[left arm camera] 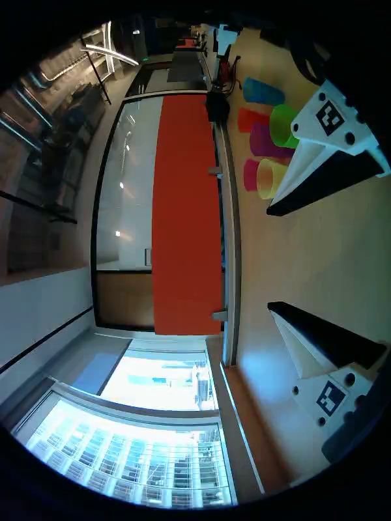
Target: Pour water
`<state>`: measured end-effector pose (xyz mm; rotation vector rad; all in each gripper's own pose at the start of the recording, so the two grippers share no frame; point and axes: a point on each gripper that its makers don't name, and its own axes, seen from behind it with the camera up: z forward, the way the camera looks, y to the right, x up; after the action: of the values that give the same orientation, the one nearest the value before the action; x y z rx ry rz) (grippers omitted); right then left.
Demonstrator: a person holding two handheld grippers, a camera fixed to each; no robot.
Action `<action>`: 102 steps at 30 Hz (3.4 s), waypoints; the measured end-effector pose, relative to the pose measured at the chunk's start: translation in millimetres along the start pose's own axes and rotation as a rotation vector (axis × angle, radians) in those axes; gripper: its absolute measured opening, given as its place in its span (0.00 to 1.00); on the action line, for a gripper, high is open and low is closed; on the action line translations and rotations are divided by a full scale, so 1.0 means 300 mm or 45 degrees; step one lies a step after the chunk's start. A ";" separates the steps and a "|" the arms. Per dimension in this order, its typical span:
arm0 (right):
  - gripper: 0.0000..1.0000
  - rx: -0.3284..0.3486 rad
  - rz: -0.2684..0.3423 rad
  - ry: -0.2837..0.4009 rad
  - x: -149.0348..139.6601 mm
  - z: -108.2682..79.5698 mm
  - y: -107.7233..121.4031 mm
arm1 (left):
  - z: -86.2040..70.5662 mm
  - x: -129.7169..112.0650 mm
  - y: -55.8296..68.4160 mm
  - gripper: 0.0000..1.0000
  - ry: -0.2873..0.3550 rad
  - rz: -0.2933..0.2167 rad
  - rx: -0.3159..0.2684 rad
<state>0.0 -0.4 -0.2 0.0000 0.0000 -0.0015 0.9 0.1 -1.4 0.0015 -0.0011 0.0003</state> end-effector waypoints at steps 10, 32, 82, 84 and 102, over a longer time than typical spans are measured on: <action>1.00 0.014 -0.021 -0.037 0.001 0.010 -0.005 | -0.010 0.017 0.007 0.98 -0.048 -0.041 -0.015; 1.00 0.096 -0.049 -0.029 0.445 0.057 -0.001 | 0.069 0.442 0.032 0.98 -0.043 -0.053 -0.083; 1.00 0.682 -0.075 -0.036 0.713 0.057 -0.262 | 0.073 0.718 0.347 0.98 -0.031 -0.014 -0.670; 1.00 0.709 -0.089 -0.050 0.702 0.051 -0.274 | 0.066 0.706 0.361 0.98 -0.038 -0.003 -0.694; 1.00 0.867 -0.160 -0.190 0.559 0.033 -0.326 | 0.036 0.528 0.438 0.98 -0.152 0.032 -0.815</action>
<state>167.5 -98.5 9.5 0.6806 -0.1494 -0.1272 159.3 131.6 9.9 -0.6383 -0.1206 0.0251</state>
